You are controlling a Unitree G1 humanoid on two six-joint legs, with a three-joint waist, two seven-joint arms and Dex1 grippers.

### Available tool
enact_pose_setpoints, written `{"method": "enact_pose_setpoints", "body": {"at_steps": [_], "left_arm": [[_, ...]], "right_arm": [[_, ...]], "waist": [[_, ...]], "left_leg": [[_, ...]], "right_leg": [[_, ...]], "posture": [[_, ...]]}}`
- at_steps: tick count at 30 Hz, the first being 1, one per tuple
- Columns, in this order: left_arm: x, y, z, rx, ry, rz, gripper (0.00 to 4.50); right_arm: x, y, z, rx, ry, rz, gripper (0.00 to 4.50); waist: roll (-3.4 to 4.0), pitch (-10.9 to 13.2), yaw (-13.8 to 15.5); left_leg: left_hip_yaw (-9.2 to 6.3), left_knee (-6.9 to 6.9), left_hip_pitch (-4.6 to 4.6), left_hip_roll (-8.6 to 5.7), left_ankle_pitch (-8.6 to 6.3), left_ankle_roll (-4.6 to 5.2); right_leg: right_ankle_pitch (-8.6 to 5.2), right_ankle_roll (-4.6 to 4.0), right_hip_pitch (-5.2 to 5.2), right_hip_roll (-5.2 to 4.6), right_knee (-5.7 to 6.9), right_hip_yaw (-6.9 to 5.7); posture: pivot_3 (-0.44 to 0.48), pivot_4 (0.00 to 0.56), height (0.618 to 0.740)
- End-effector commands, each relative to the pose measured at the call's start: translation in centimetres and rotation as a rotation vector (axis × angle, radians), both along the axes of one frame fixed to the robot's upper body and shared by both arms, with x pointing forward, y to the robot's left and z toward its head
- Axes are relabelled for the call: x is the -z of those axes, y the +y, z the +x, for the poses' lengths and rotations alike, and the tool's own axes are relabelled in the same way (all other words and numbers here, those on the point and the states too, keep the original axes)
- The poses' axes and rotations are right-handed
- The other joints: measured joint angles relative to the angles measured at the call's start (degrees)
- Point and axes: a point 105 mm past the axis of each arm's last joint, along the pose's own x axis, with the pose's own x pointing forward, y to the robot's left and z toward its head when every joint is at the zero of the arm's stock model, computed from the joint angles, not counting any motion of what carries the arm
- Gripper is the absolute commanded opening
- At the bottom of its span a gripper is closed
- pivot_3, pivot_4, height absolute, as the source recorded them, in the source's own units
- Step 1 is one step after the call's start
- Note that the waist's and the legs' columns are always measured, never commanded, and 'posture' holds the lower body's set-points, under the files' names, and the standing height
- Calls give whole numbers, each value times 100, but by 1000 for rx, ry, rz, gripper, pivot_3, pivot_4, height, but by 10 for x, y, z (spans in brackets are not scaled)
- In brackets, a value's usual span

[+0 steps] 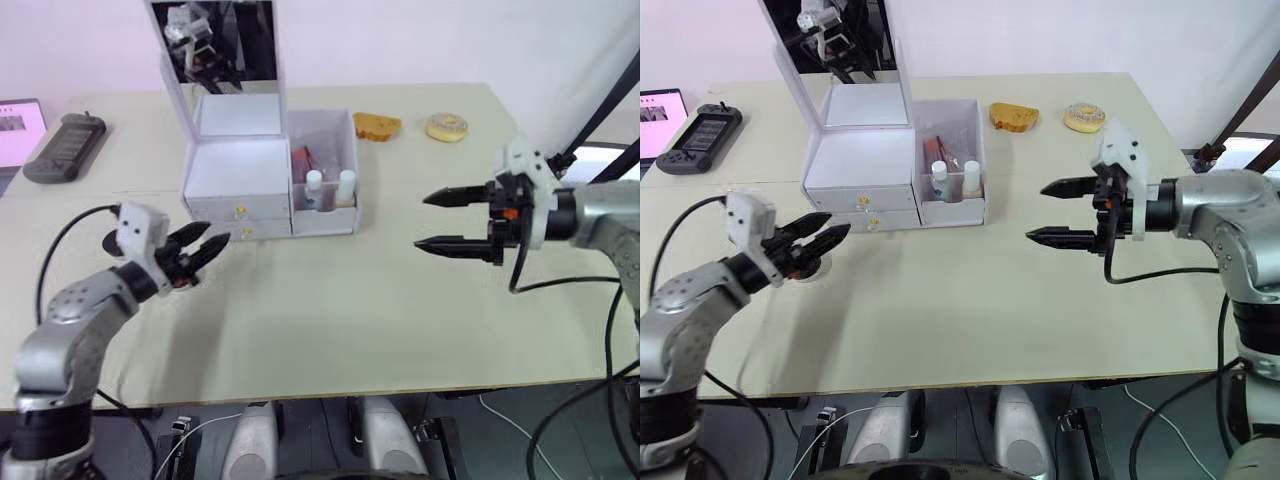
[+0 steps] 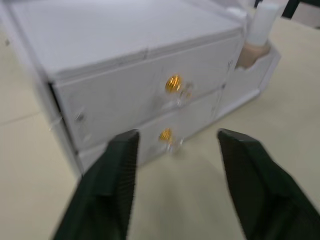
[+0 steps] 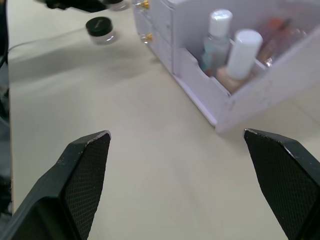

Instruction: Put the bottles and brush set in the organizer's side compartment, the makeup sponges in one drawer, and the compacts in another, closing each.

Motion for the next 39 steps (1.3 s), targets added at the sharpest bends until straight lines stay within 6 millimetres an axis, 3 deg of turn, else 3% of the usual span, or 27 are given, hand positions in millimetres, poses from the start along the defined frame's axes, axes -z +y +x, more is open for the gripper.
{"method": "enact_pose_setpoints", "body": {"at_steps": [1,6,11,15,21,24,29,32,36,39], "left_arm": [[-17,45,-14,-107,-56,20,4454],[-2,112,-46,-258,-6,95,4454],[8,154,-68,-426,-21,109,4454],[25,175,-91,-498,21,125,4454],[29,181,-99,-529,16,123,4454],[28,177,-97,-517,12,130,4454],[15,137,-83,-387,-30,118,4454],[19,110,-84,-307,-13,130,4454],[28,79,-87,-244,79,98,4454],[30,56,-88,-207,122,95,4454]], "right_arm": [[-10,-25,8,107,-89,114,4500],[8,-74,10,301,-116,226,4500],[36,-119,3,486,-113,238,4500],[48,-132,-1,524,-106,207,4500],[43,-121,2,485,-103,204,4500],[30,-101,5,422,-72,281,4500],[7,-27,11,186,12,231,4500],[-10,12,9,39,-25,151,4500],[-4,54,-9,-162,-29,-85,4500],[-23,81,-13,-276,-112,-107,4500]], "waist": [[0,0,4],[0,0,0],[-1,-1,30],[1,-2,-44],[2,-2,-74],[1,-3,-77],[0,-3,-148],[1,-3,-163],[-2,-3,-142],[0,-2,-131]], "left_leg": [[-1,-2,0,0,0,0],[8,-10,1,-1,-1,-1],[10,-15,0,-4,-2,-3],[21,-32,6,-2,-2,-3],[32,-47,13,14,-2,-2],[34,-44,12,15,-2,-3],[45,-45,10,22,-2,-3],[50,-49,10,23,-2,-3],[60,-65,-3,25,-4,1],[61,-64,-11,25,-5,2]], "right_leg": [[0,0,-1,0,1,0],[-2,1,-1,-8,-17,1],[-2,1,1,-14,-30,2],[-4,3,-7,-15,-31,10],[-13,18,-23,-2,-19,14],[-12,17,-23,-4,-20,14],[-10,14,-29,-5,-20,21],[1,-4,-34,-4,-19,22],[-1,-2,-58,-1,-21,26],[-2,0,-67,1,-19,26]], "posture": [[0,150,740],[0,150,740],[0,150,740],[0,150,740],[0,150,740],[0,150,740],[0,150,740],[0,150,740],[0,150,740],[0,150,740]]}}
